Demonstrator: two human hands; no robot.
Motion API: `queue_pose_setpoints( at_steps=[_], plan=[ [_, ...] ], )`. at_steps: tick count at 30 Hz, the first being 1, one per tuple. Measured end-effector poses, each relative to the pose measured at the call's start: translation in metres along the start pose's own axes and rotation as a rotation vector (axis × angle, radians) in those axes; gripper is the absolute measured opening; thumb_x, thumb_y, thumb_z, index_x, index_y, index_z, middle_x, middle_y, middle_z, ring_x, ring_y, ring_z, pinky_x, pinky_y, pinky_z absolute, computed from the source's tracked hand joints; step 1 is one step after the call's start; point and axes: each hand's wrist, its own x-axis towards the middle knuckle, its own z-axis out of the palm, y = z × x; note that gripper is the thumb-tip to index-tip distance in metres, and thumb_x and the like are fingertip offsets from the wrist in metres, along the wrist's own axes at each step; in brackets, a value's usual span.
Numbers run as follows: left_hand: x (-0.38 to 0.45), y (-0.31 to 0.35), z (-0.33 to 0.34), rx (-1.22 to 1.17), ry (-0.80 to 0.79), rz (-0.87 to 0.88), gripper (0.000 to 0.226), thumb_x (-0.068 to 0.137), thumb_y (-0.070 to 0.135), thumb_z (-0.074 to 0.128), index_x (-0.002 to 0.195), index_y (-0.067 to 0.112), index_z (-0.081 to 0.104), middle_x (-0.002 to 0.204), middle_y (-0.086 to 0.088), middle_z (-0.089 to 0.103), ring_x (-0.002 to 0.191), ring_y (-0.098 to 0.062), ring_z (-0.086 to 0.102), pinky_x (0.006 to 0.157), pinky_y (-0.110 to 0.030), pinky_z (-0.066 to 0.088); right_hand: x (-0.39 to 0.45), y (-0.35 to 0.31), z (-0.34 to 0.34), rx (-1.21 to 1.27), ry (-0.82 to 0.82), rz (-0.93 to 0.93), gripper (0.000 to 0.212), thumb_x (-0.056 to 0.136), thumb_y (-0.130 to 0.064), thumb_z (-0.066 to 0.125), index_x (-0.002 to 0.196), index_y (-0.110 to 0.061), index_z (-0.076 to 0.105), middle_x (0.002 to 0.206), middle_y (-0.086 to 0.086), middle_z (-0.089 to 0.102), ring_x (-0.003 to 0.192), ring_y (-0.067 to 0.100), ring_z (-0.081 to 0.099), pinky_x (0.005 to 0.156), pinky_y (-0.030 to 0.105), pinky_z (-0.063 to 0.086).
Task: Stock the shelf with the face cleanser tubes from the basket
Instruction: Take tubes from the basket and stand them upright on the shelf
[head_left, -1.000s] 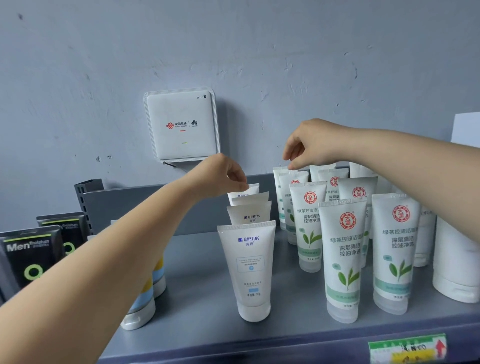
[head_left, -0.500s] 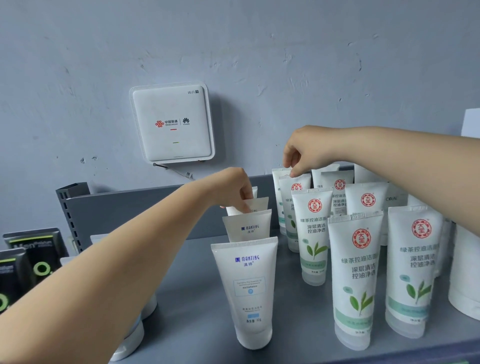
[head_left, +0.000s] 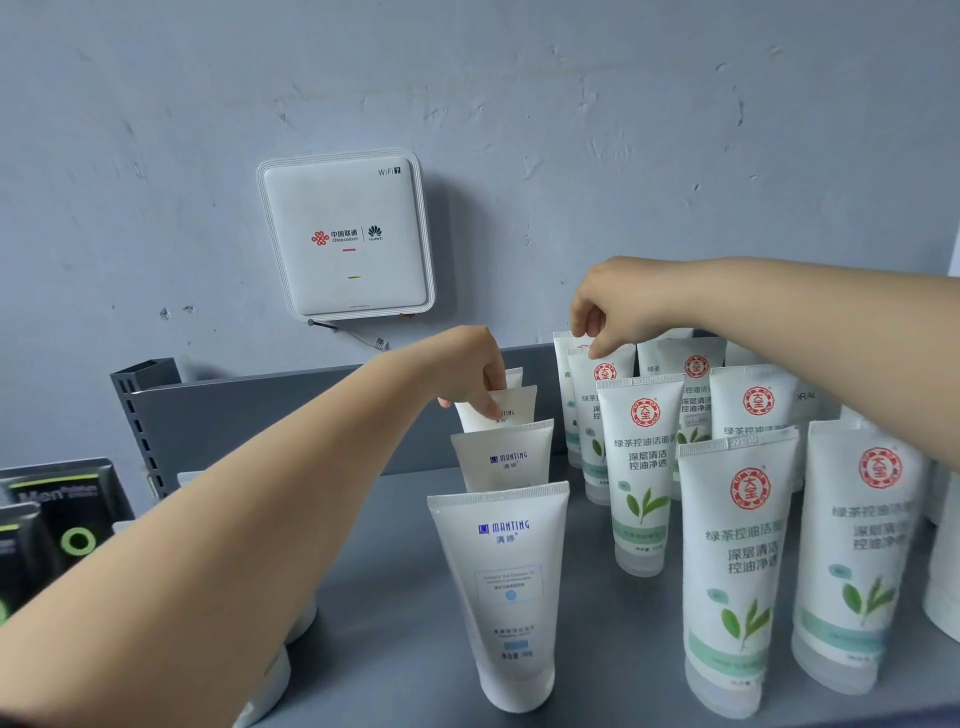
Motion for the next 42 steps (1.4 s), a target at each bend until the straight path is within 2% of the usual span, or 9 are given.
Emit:
queue_pose_setpoints(
  at_steps=[7,11,15,18,23,28,30,38,42],
  plan=[
    [-0.002,0.004,0.0,0.021,-0.001,-0.016,0.025,0.077,0.02,0.075,0.101,0.013,0.071,0.089,-0.002,0.063,0.047,-0.019,0.044,0.047,-0.019,0.035,-0.002,-0.003,0.0,0.007,-0.012,-0.028,0.03,0.081,-0.018,0.07,0.11,-0.011,0.065,0.092,-0.002,0.059,0.083,0.013,0.051,0.072,0.02,0.037],
    [-0.001,0.001,0.003,-0.01,0.017,-0.021,0.026,0.075,0.022,0.076,0.099,0.012,0.072,0.097,-0.008,0.07,0.078,-0.031,0.063,0.067,-0.028,0.048,-0.001,-0.001,0.0,0.005,-0.012,-0.026,0.031,0.081,-0.018,0.07,0.11,-0.011,0.065,0.089,-0.004,0.056,0.084,0.013,0.051,0.073,0.021,0.038],
    [-0.002,-0.003,-0.009,-0.116,0.139,-0.036,0.019,0.08,0.029,0.07,0.09,0.013,0.072,0.079,-0.006,0.067,0.058,-0.019,0.053,0.057,-0.023,0.042,0.001,0.002,0.0,0.003,0.003,-0.017,0.031,0.081,-0.018,0.07,0.11,-0.01,0.065,0.097,0.0,0.063,0.084,0.014,0.052,0.066,0.023,0.04],
    [0.006,-0.01,-0.019,-0.058,0.252,-0.052,0.018,0.083,0.022,0.067,0.097,0.012,0.071,0.096,-0.006,0.07,0.077,-0.019,0.058,0.069,-0.025,0.045,0.004,0.006,0.002,-0.006,-0.009,0.0,0.031,0.081,-0.018,0.07,0.111,-0.01,0.064,0.106,0.003,0.065,0.084,0.015,0.053,0.072,0.023,0.04],
    [0.021,-0.016,-0.016,0.11,0.076,-0.09,0.031,0.082,0.023,0.068,0.112,0.016,0.065,0.112,-0.003,0.065,0.086,-0.02,0.055,0.073,-0.025,0.044,0.006,0.01,0.001,-0.013,-0.047,0.018,0.032,0.08,-0.017,0.071,0.11,-0.011,0.064,0.093,-0.001,0.061,0.084,0.017,0.055,0.072,0.022,0.041],
    [0.039,-0.019,-0.001,0.212,-0.1,-0.094,0.01,0.083,0.01,0.056,0.091,0.015,0.061,0.089,-0.009,0.062,0.063,-0.021,0.048,0.05,-0.019,0.031,0.009,0.014,0.004,-0.044,-0.091,0.013,0.033,0.078,-0.019,0.072,0.109,-0.011,0.065,0.086,-0.006,0.055,0.082,0.015,0.053,0.061,0.015,0.038],
    [0.041,-0.019,0.0,0.233,-0.086,-0.097,0.007,0.082,0.01,0.057,0.086,0.015,0.059,0.083,-0.01,0.057,0.052,-0.02,0.042,0.046,-0.019,0.03,0.009,0.014,0.007,-0.053,-0.107,0.019,0.033,0.078,-0.019,0.072,0.11,-0.011,0.064,0.087,-0.005,0.055,0.083,0.015,0.052,0.063,0.022,0.041],
    [0.054,-0.03,0.005,0.195,-0.043,-0.13,0.008,0.082,0.019,0.064,0.086,0.018,0.057,0.091,-0.008,0.068,0.068,-0.02,0.049,0.059,-0.022,0.036,0.014,0.011,0.016,-0.107,-0.125,0.004,0.036,0.08,-0.017,0.07,0.114,-0.011,0.062,0.068,-0.013,0.042,0.081,0.016,0.049,0.054,0.015,0.033],
    [0.057,-0.032,0.007,0.14,-0.021,-0.149,0.011,0.082,0.019,0.065,0.091,0.013,0.066,0.066,-0.002,0.06,0.057,-0.02,0.049,0.056,-0.021,0.035,0.015,0.012,0.018,-0.108,-0.133,-0.001,0.035,0.08,-0.02,0.071,0.113,-0.011,0.062,0.068,-0.014,0.041,0.081,0.016,0.048,0.052,0.014,0.031]
  ],
)
